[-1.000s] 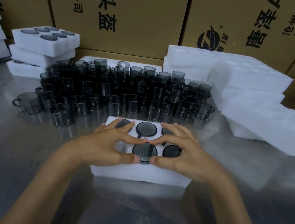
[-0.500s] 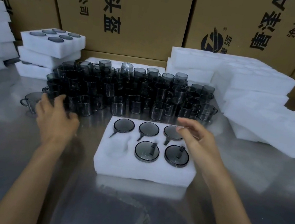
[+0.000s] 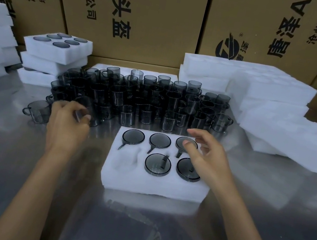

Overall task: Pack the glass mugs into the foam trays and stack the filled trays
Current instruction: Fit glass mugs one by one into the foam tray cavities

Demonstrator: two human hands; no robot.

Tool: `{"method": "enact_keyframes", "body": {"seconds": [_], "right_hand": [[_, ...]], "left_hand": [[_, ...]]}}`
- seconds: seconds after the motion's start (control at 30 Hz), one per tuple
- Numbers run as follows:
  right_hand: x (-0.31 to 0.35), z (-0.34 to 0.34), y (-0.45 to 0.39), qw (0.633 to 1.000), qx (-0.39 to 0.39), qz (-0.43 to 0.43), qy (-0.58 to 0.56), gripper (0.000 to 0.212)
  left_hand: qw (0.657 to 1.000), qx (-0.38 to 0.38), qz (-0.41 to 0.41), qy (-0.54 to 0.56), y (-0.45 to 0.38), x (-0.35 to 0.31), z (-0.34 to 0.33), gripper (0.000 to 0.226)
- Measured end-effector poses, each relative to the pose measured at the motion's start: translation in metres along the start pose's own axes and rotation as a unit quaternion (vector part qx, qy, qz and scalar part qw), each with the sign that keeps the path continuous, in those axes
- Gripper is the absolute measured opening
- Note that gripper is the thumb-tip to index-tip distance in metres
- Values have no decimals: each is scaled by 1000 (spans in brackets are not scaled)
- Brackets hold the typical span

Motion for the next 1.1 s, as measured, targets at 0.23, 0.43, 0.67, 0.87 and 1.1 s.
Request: {"method": "enact_keyframes", "body": {"seconds": [0.23,0.43,0.67,0.87,1.1], "right_hand": [[29,-14,15,983,-26,155,98,41],[28,-41,26,984,105,134,59,73],[44,-59,39,978,99,172,71,76],[53,-81,52,974,97,174,106,71],[53,-81,53,977,86,161,112,72]], "left_hand": [[970,98,-167,145,40,-77,-21,18],[907,309,-189,214,60,-103,-24,41],[835,468,-111,266,51,-87,-2,48],[846,471,-69,240,43,-69,-1,38],[854,458,-54,240,41,-65,-5,34]]}}
Point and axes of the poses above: each hand's wrist, its own y-axis away from the middle knuckle, its own z-axis out of the back of the hand, x = y × z, the point moved 5 cm from there along -y, towards the middle knuckle, and after that the axes turned 1 degree about z, right-handed, at the moved point
